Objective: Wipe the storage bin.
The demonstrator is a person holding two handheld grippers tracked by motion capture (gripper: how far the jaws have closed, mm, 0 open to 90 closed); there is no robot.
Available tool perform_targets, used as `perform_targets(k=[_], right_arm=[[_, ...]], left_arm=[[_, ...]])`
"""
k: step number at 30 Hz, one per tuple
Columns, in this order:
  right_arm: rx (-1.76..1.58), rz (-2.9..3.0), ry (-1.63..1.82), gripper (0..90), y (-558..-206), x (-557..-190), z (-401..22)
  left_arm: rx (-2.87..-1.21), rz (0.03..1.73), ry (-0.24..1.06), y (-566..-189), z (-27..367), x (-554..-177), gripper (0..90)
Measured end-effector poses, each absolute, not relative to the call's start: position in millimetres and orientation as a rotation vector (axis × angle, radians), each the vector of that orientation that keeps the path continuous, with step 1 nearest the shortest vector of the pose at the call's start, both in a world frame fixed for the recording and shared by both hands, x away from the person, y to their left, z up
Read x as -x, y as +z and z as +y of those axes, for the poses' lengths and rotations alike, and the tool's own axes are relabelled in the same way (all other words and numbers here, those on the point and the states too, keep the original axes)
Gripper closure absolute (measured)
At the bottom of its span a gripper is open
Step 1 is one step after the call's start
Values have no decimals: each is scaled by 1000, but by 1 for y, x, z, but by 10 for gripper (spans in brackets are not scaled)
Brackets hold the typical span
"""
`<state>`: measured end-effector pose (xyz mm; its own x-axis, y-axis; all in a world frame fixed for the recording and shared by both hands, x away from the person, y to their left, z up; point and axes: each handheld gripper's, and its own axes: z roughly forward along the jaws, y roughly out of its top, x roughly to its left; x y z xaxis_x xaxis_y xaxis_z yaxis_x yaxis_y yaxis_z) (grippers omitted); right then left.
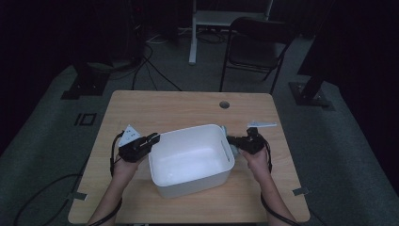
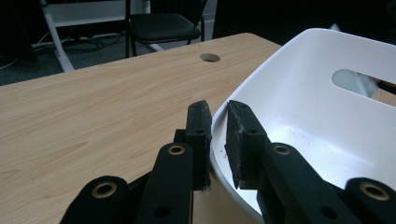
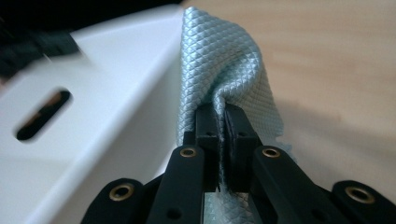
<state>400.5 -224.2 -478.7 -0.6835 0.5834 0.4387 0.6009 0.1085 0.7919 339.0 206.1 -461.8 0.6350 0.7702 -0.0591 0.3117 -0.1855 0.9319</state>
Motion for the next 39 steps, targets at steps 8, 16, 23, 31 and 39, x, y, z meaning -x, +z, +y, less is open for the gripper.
perform_targets(k=[8, 16, 23, 31, 39], right_arm=[[1201, -2384, -1734, 863, -450, -402, -218], [1231, -2393, -1660, 863, -466, -408, -214], [1252, -2403, -1614, 864, -474, -412, -212], [1284, -2394, -1534, 864, -497, -417, -209], [1302, -2368, -1484, 864, -512, -423, -209]], left_arm=[[-1767, 881, 528, -462, 206, -339, 802], [-1758, 887, 529, -462, 205, -339, 803], [-1757, 891, 530, -462, 205, -339, 802], [-1757, 890, 530, -462, 205, -339, 802], [-1759, 885, 530, -462, 205, -339, 803]])
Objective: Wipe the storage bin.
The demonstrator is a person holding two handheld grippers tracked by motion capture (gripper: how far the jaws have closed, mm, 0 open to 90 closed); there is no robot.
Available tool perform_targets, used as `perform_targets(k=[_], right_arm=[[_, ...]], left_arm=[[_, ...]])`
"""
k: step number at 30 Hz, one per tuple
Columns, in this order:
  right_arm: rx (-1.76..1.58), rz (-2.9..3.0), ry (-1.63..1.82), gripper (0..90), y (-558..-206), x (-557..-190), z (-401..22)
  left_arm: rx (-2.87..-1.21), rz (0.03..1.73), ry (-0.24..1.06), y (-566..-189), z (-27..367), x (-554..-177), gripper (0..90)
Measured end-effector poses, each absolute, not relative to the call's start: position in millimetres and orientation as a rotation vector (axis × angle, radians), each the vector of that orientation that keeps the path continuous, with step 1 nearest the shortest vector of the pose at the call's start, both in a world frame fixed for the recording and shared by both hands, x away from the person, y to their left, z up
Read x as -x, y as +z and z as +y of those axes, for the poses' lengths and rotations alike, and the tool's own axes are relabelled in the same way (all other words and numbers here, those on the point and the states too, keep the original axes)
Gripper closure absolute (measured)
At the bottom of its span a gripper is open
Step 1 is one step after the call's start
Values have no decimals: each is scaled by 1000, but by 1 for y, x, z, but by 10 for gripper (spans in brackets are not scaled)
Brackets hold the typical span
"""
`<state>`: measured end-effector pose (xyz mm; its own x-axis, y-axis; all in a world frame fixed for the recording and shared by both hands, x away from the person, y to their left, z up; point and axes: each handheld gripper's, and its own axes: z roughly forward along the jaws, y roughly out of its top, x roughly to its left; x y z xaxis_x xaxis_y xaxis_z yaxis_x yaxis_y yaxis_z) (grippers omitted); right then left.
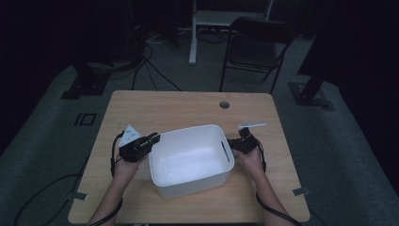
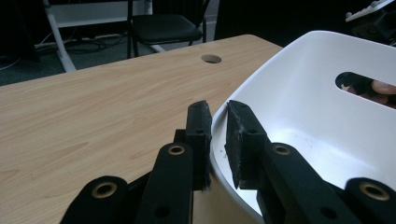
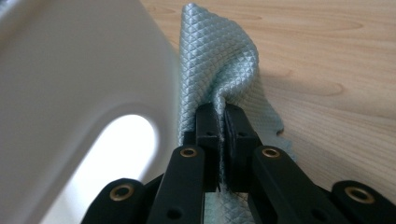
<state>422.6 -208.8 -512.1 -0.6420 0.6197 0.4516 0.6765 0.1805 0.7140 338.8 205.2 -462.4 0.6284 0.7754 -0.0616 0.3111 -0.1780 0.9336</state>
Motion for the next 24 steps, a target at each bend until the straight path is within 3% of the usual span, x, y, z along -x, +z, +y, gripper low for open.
perform_targets(k=[10, 24], right_arm=[[1339, -2318, -1556, 863, -507, -418, -221], [1290, -2310, -1738, 862, -475, -361, -264]], left_arm=[[-1764, 877, 522, -462, 206, -339, 801], [-1766, 878, 526, -462, 206, -339, 801]])
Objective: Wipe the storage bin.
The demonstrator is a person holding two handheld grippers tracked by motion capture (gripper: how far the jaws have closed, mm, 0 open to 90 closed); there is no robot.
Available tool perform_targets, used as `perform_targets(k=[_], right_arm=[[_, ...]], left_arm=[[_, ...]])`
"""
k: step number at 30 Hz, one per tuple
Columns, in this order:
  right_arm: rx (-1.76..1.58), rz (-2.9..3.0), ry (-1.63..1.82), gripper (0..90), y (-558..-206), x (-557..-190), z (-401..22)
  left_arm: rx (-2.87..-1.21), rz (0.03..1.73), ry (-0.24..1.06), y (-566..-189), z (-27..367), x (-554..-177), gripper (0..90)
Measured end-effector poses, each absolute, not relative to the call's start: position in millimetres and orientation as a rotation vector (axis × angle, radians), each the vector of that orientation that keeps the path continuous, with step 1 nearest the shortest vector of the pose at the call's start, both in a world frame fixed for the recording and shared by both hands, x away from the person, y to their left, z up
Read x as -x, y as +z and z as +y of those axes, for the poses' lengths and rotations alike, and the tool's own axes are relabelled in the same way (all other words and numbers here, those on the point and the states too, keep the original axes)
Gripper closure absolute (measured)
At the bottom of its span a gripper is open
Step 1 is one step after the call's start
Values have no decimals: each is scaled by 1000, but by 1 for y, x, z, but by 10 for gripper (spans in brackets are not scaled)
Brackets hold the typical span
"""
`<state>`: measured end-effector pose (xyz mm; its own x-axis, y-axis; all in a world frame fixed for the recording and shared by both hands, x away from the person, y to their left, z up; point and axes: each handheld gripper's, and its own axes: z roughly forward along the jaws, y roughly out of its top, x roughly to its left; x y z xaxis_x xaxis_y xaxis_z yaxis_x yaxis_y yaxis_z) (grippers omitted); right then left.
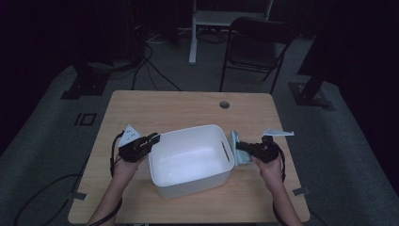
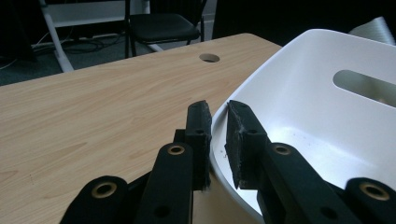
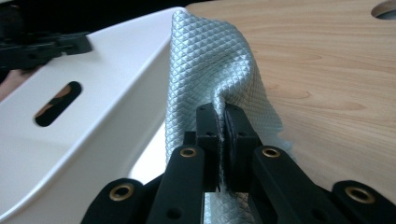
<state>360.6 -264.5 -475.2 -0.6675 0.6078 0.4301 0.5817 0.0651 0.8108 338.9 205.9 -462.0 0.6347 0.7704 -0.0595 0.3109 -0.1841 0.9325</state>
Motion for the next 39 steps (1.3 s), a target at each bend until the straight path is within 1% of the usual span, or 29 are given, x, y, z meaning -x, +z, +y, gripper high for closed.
perform_targets(k=[9, 19, 30, 39], right_arm=[[-1215, 2234, 1776, 862, -465, -319, -276], [-1115, 2216, 1862, 862, -449, -295, -273], [-1078, 2280, 1832, 862, -454, -294, -255], [-1152, 2306, 1774, 863, -472, -303, -249]], left_arm=[[-1766, 879, 528, -462, 206, -339, 801], [-1765, 880, 529, -462, 205, -339, 801], [-1764, 881, 530, -462, 205, -338, 801], [-1762, 888, 536, -462, 203, -338, 801]])
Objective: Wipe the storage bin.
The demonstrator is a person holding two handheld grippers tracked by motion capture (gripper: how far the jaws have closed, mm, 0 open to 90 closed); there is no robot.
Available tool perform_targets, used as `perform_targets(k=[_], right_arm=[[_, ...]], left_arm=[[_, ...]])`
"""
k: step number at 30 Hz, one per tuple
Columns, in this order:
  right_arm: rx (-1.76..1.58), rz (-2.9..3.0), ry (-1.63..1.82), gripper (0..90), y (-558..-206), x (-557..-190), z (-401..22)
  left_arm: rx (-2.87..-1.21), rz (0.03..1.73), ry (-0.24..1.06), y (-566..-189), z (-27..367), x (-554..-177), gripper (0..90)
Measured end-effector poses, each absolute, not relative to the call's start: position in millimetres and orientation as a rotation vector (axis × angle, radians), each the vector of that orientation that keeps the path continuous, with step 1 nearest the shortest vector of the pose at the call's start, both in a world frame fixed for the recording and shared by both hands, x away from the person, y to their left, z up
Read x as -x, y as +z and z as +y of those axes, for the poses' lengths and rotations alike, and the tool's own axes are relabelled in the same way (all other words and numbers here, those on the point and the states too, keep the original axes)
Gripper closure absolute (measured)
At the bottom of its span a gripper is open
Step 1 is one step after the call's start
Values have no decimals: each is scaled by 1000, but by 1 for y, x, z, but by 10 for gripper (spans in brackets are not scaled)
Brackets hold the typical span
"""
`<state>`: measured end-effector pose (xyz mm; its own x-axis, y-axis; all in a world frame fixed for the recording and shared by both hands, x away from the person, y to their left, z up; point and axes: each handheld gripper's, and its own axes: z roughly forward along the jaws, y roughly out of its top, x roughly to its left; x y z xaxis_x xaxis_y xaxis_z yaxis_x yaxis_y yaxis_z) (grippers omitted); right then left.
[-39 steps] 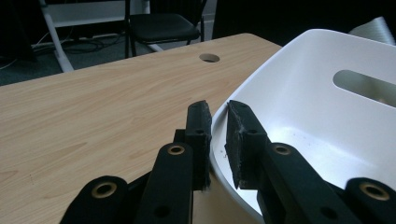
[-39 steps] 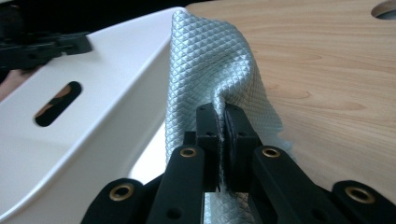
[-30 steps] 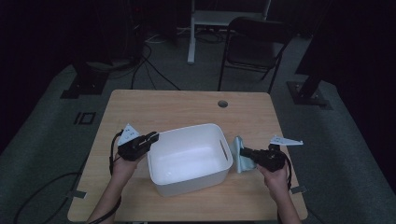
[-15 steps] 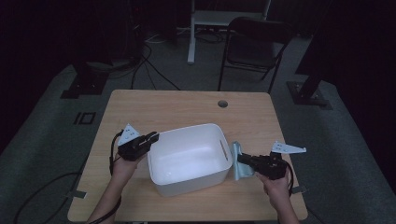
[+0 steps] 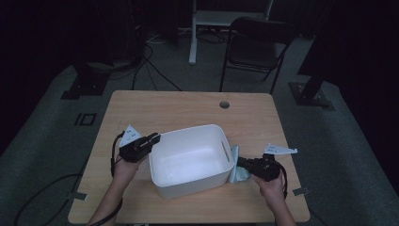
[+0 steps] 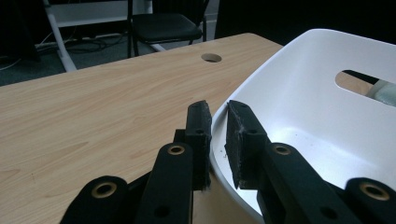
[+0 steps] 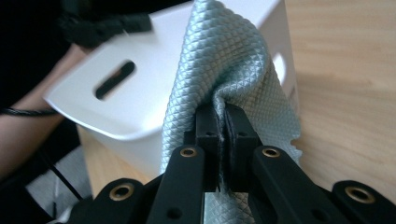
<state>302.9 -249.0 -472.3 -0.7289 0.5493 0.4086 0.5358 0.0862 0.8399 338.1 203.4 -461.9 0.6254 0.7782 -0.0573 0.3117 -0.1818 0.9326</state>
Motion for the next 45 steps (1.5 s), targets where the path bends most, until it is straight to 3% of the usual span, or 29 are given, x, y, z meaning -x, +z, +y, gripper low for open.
perform_targets(k=[22, 35, 45], right_arm=[[-1358, 2433, 1664, 863, -527, -342, -238], [-1205, 2248, 1806, 862, -460, -341, -251], [-1217, 2304, 1750, 863, -472, -348, -235]], left_arm=[[-1769, 878, 536, -462, 204, -339, 801], [-1776, 871, 539, -461, 204, -339, 800], [-1772, 880, 544, -462, 203, -338, 801]])
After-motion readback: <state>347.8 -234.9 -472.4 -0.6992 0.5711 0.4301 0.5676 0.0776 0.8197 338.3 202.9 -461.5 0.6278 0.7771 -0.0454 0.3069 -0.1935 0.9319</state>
